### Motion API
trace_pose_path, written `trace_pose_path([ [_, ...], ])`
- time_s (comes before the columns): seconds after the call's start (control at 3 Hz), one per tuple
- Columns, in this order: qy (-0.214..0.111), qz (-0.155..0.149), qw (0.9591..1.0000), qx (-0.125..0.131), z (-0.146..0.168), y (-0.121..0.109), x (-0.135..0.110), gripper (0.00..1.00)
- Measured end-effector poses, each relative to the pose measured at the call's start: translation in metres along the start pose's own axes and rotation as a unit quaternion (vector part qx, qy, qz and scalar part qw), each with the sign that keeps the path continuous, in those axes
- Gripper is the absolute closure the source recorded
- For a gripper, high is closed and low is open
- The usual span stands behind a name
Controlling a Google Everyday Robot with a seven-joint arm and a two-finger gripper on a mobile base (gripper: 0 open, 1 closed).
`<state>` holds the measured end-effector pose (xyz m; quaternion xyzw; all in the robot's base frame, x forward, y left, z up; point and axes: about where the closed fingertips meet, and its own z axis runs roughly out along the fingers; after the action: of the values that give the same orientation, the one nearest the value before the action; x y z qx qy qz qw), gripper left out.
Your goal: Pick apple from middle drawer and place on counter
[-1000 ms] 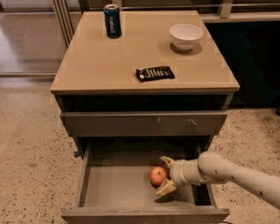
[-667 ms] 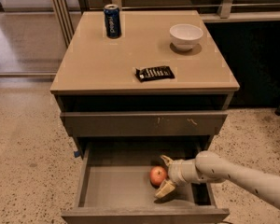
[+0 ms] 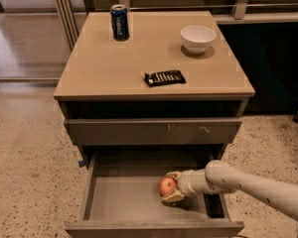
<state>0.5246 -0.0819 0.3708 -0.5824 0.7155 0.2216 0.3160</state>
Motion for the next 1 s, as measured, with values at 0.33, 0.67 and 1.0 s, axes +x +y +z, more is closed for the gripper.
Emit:
trace_pose_path([
  [0.33,0.0,0.0,1.0,0.0,0.0,0.0,0.0,0.71],
  [0.67,-0.002,0.0,1.0,-0.002,-0.002,0.001,-0.003,0.99],
  [1.0,-0.024,-0.005,0.9993,-0.028,-0.029,0.012,-0.034,1.0],
])
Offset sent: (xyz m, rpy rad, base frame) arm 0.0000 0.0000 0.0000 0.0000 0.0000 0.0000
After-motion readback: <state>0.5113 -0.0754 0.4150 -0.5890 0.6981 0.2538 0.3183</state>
